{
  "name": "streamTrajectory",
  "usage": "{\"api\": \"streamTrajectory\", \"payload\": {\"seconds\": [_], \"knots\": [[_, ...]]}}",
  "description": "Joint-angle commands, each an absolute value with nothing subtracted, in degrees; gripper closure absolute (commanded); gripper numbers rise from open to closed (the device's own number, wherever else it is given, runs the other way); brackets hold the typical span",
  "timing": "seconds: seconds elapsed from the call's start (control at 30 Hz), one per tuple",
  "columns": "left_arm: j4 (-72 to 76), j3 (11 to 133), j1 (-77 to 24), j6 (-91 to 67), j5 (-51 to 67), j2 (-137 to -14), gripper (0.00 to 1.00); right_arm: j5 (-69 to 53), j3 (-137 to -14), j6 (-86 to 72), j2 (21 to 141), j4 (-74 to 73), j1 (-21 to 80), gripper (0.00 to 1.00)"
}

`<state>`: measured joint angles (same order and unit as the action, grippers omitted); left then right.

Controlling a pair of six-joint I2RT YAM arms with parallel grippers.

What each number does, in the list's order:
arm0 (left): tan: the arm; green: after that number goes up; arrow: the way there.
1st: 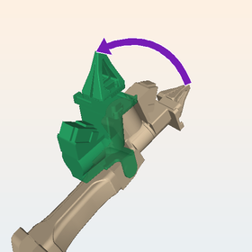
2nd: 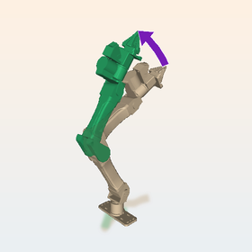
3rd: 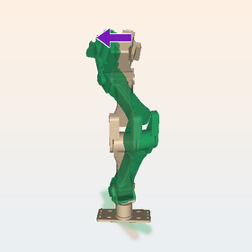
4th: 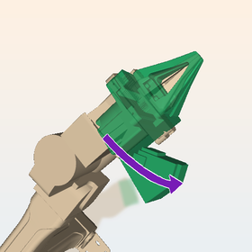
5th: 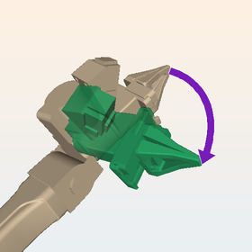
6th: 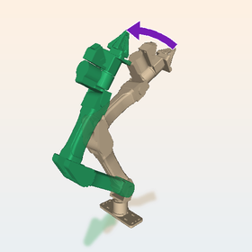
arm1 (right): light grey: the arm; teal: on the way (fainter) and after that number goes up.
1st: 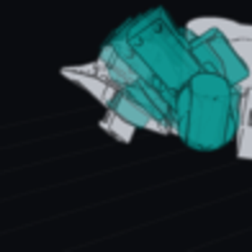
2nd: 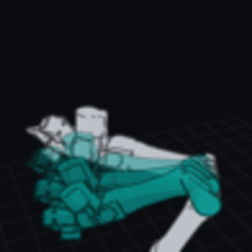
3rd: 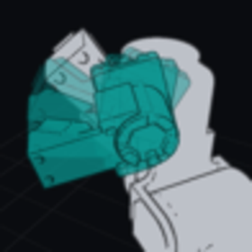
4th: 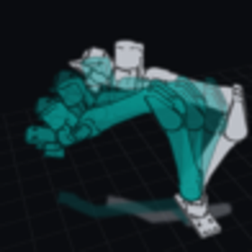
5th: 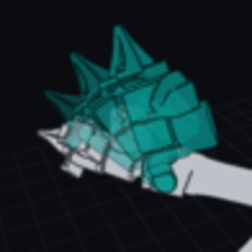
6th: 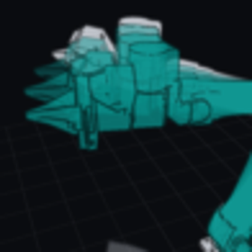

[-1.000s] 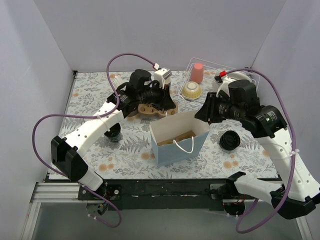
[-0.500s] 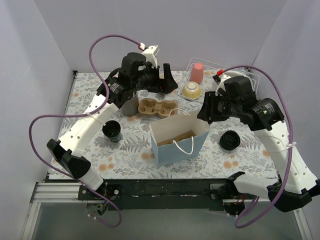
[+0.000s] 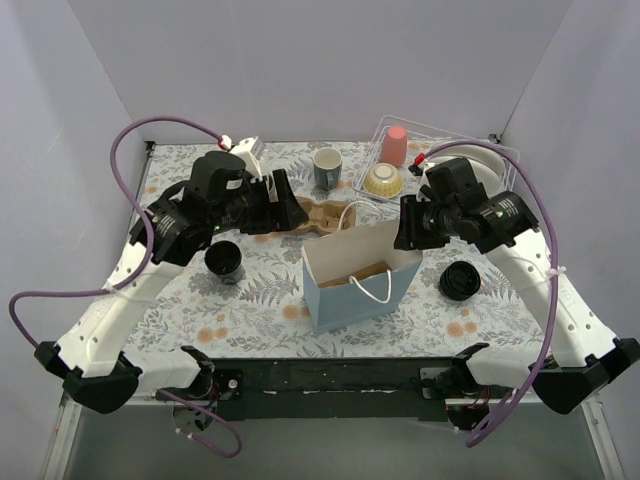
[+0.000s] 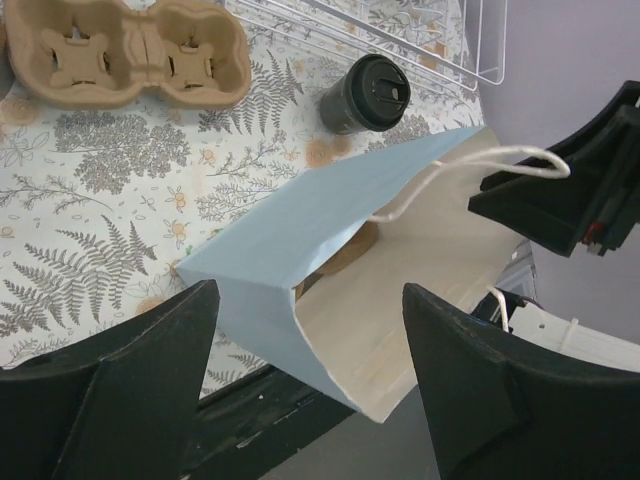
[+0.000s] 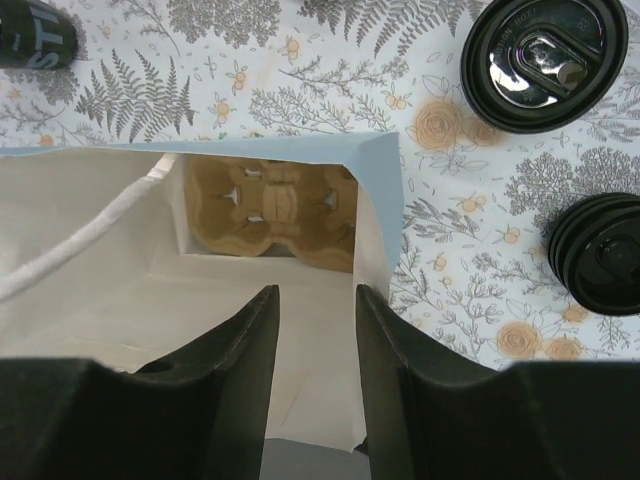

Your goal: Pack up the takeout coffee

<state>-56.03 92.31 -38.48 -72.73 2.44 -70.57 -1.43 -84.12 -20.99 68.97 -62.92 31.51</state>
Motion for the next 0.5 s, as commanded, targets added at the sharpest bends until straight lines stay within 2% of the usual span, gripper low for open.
{"api": "streamTrajectory", "payload": {"seconds": [0.0, 0.1, 0.13, 0.23, 0.3, 0.47], "knots": [[-59.15, 92.37, -38.76, -72.78, 2.20, -67.67, 0.27, -1.13, -92.27, -21.36, 70.92, -63.37, 31.20, 0.53], [-60.38, 93.34, -38.76, -72.60, 4.21, -68.64, 0.28, 0.78, -99.48, -20.75, 73.56, -66.26, 31.29, 0.46], [-60.12, 93.34, -38.76, -72.68, 4.83, -68.73, 0.30, 2.10, -99.84, -20.13, 73.91, -66.97, 31.29, 0.42], [-59.24, 93.16, -38.76, -73.83, 6.94, -68.55, 0.31, 5.53, -98.79, -18.46, 74.53, -67.41, 31.11, 0.39], [-59.59, 93.16, -38.76, -74.70, 7.73, -68.64, 0.31, 4.67, -96.61, -17.76, 74.44, -66.98, 31.20, 0.38], [-60.73, 92.03, -38.76, -76.90, 9.66, -69.26, 0.33, 1.15, -88.34, -17.67, 72.25, -63.91, 31.29, 0.46]]}}
